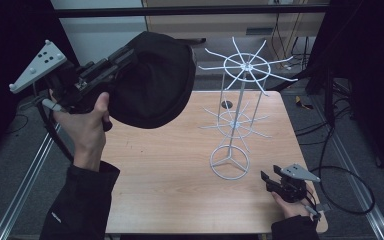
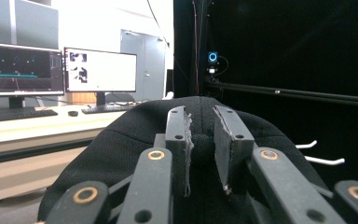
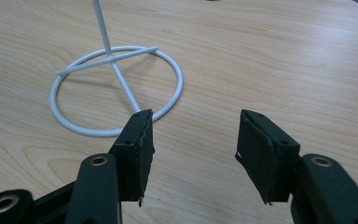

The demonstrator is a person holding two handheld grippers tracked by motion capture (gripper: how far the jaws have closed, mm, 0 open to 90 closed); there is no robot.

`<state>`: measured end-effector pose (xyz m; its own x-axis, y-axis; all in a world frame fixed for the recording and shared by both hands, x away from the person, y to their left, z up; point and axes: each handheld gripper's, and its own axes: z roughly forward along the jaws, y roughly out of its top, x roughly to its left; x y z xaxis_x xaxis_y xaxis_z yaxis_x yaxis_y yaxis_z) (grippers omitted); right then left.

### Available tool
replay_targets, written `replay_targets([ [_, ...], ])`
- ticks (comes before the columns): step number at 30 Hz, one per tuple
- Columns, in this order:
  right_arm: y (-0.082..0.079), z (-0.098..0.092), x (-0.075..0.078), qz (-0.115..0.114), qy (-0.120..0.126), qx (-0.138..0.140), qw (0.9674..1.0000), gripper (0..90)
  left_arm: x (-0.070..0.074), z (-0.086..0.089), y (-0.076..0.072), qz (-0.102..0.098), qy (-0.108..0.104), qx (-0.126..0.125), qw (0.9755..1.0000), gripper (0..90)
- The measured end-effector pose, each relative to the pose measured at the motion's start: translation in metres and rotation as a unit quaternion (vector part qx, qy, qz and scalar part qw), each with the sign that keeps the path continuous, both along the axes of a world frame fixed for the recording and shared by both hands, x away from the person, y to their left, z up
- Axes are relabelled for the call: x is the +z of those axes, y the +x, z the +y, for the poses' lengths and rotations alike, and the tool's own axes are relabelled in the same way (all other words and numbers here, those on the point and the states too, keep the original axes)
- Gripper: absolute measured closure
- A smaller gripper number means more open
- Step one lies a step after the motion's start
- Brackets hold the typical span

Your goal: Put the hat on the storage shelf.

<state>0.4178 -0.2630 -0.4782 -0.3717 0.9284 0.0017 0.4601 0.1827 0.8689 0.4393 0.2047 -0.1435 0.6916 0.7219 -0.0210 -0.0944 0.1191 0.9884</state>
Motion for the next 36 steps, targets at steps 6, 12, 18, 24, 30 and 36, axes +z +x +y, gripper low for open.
replay_targets([
  [6, -0.001, 0.0, 0.0, 0.003, 0.004, 0.0, 1.0, 45.9, 0.0, -0.017, 0.005, 0.006, -0.005, -0.019, 0.9998, 75.8],
  [12, 0.0, 0.0, 0.0, 0.001, 0.001, 0.001, 1.0, 45.9, -0.015, -0.03, 0.015, 0.027, 0.0, -0.032, 0.9991, 75.7],
  [18, 0.0, 0.001, 0.0, 0.001, 0.001, 0.002, 1.0, 45.9, -0.037, -0.029, 0.027, 0.06, 0.001, -0.046, 0.9972, 75.6],
  [24, 0.0, 0.001, -0.001, 0.002, -0.002, 0.004, 1.0, 45.8, -0.067, -0.025, 0.039, 0.095, 0.027, -0.042, 0.9942, 75.5],
  [30, 0.0, 0.002, -0.001, 0.009, 0.0, 0.004, 1.0, 45.6, -0.09, -0.03, 0.05, 0.12, 0.037, -0.043, 0.9912, 75.5],
  [36, 0.0, 0.002, -0.001, 0.008, -0.002, 0.006, 0.9999, 45.3, -0.1, -0.043, 0.054, 0.128, 0.055, -0.045, 0.9893, 75.4],
])
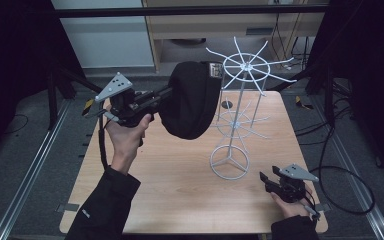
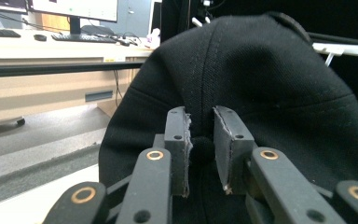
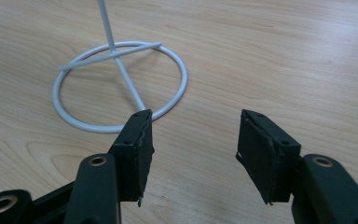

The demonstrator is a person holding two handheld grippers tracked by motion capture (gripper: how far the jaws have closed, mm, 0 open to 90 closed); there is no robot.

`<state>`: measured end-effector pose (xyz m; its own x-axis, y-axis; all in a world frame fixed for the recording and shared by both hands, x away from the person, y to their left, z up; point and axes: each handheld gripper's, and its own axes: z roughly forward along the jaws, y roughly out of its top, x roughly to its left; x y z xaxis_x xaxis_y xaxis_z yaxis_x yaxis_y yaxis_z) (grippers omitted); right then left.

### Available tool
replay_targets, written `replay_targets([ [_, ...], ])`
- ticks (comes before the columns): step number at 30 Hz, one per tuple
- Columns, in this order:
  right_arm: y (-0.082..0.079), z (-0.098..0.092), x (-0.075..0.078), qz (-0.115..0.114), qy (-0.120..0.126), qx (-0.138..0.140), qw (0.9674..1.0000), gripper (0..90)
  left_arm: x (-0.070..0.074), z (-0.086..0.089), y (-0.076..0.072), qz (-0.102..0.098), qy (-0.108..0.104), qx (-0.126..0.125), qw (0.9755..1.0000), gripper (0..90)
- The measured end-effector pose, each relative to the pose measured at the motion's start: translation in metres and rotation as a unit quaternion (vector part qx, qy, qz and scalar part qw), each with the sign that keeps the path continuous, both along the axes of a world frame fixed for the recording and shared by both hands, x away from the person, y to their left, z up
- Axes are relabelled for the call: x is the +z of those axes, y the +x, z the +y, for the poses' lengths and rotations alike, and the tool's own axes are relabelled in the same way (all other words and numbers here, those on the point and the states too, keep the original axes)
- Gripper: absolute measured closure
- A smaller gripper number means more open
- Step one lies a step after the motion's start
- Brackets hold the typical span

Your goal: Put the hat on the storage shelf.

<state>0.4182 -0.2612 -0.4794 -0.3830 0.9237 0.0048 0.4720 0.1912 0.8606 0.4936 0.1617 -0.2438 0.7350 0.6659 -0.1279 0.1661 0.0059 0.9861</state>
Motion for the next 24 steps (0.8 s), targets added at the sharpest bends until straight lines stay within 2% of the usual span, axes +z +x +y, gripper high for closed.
replay_targets([
  [13, 0.0, 0.001, -0.001, 0.001, 0.001, 0.001, 1.0, 44.7, -0.012, -0.017, 0.005, 0.009, 0.029, -0.001, 0.9996, 74.2],
  [18, 0.0, 0.001, -0.001, 0.001, 0.001, 0.002, 1.0, 44.7, -0.012, -0.013, 0.002, -0.004, 0.038, 0.008, 0.9992, 66.9],
  [24, 0.0, 0.001, -0.001, 0.003, 0.001, 0.001, 1.0, 44.6, -0.014, -0.003, -0.001, -0.009, 0.051, 0.011, 0.9986, 60.1],
])
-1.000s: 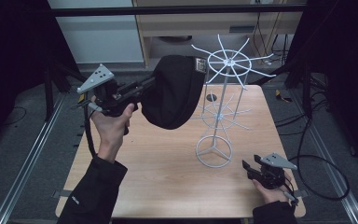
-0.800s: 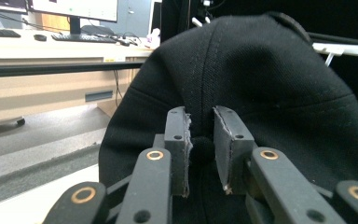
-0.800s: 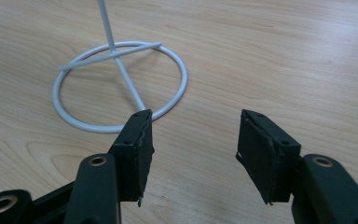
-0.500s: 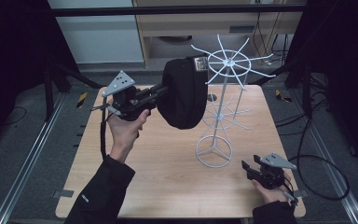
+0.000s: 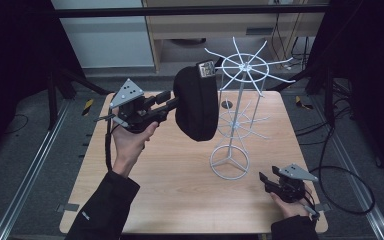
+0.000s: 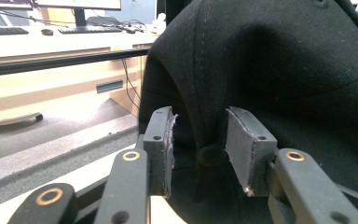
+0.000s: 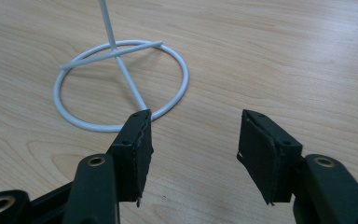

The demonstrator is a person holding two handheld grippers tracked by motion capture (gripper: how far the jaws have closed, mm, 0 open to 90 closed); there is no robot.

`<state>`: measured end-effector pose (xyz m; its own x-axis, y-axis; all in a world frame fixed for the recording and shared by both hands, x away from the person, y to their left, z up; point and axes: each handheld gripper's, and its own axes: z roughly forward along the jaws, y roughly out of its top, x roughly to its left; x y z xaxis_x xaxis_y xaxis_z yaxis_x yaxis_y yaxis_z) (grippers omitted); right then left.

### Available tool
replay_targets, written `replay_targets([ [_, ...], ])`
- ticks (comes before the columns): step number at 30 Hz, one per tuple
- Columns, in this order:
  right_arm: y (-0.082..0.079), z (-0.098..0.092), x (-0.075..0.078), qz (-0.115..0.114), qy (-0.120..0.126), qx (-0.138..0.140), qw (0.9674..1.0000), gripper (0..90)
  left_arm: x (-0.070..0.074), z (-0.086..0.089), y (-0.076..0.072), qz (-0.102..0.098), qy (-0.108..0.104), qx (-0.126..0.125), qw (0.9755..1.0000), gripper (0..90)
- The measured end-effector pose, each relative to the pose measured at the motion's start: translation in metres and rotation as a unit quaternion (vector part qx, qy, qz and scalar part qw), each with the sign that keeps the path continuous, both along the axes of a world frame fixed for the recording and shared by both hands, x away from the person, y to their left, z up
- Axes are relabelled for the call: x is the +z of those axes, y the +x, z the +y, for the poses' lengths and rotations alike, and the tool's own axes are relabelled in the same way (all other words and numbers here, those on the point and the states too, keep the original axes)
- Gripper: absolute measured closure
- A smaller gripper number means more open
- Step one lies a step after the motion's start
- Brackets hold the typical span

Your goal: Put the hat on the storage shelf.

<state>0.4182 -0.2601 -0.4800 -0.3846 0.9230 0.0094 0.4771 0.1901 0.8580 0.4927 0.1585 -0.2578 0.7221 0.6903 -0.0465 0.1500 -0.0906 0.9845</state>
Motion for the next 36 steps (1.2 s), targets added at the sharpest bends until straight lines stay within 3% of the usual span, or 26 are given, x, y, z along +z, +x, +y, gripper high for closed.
replay_targets([
  [8, 0.0, 0.0, -0.001, 0.001, -0.002, 0.0, 1.0, 44.5, -0.008, 0.017, -0.005, 0.002, 0.002, -0.001, 1.0, 55.6],
  [13, 0.0, 0.0, -0.001, 0.001, -0.001, -0.001, 1.0, 44.0, -0.021, 0.03, -0.014, 0.006, 0.016, 0.007, 0.9998, 51.5],
  [17, 0.0, 0.0, -0.001, -0.001, -0.001, -0.001, 1.0, 43.4, -0.039, 0.046, -0.023, 0.016, 0.02, 0.012, 0.9996, 47.6],
  [23, 0.0, 0.0, -0.001, -0.001, 0.001, -0.004, 1.0, 41.2, -0.085, 0.078, -0.037, 0.054, 0.039, 0.035, 0.9972, 41.3],
  [26, 0.0, 0.0, -0.001, -0.001, 0.001, -0.006, 1.0, 39.8, -0.116, 0.098, -0.042, 0.082, 0.037, 0.057, 0.9943, 39.6],
  [29, 0.001, 0.0, -0.002, -0.001, 0.0, -0.007, 1.0, 38.7, -0.14, 0.114, -0.042, 0.11, 0.038, 0.081, 0.9898, 37.2],
  [33, 0.001, 0.0, -0.002, -0.005, -0.002, -0.009, 0.9999, 35.4, -0.169, 0.131, -0.043, 0.141, 0.047, 0.116, 0.982, 33.8],
  [35, 0.001, -0.001, -0.002, -0.004, 0.001, -0.012, 0.9999, 32.6, -0.18, 0.136, -0.044, 0.152, 0.059, 0.126, 0.9785, 32.6],
  [36, 0.001, -0.001, -0.003, -0.004, 0.001, -0.013, 0.9999, 31.6, -0.187, 0.139, -0.045, 0.161, 0.067, 0.133, 0.9756, 32.1],
])
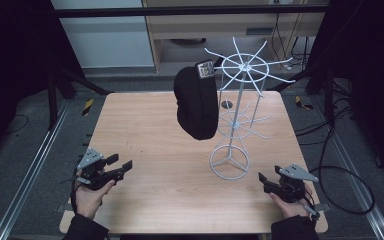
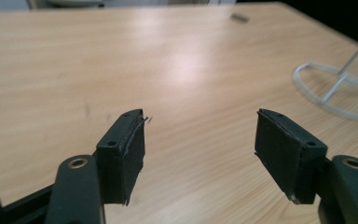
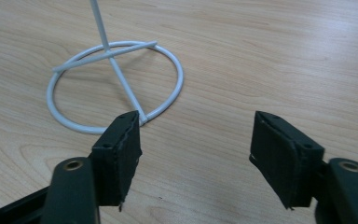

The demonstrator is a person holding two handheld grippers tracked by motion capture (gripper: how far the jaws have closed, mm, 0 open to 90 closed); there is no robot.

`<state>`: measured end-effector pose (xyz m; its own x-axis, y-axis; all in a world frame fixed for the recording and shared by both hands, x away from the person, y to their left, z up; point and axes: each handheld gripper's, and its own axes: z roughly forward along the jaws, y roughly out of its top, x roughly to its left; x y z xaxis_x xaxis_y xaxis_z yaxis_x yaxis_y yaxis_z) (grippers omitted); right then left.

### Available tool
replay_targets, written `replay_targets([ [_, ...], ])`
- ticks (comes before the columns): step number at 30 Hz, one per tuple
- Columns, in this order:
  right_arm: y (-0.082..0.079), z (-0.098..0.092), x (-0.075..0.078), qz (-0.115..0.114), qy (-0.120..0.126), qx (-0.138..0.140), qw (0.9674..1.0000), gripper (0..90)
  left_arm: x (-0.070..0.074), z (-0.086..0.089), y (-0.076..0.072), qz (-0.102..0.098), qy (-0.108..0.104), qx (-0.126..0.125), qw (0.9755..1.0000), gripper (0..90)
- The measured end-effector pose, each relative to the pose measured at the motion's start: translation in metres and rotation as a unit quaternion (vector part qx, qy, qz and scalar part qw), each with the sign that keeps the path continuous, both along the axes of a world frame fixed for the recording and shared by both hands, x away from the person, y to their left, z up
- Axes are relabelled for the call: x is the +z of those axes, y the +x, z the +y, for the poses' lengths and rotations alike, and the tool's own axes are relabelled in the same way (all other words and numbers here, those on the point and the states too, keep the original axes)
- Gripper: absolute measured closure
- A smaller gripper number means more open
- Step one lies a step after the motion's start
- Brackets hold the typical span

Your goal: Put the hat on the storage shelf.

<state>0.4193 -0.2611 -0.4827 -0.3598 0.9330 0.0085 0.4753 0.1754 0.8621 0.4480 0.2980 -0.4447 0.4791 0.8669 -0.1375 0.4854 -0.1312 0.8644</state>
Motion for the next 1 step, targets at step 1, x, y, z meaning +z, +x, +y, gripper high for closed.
replay_targets([
  [1, 0.0002, -0.0001, -0.0002, 0.0, 0.0, -0.002, 1.0, 30.4, -0.0047, 0.0024, -0.0006, 0.007, 0.003, 0.004, 1.0, 31.4],
])
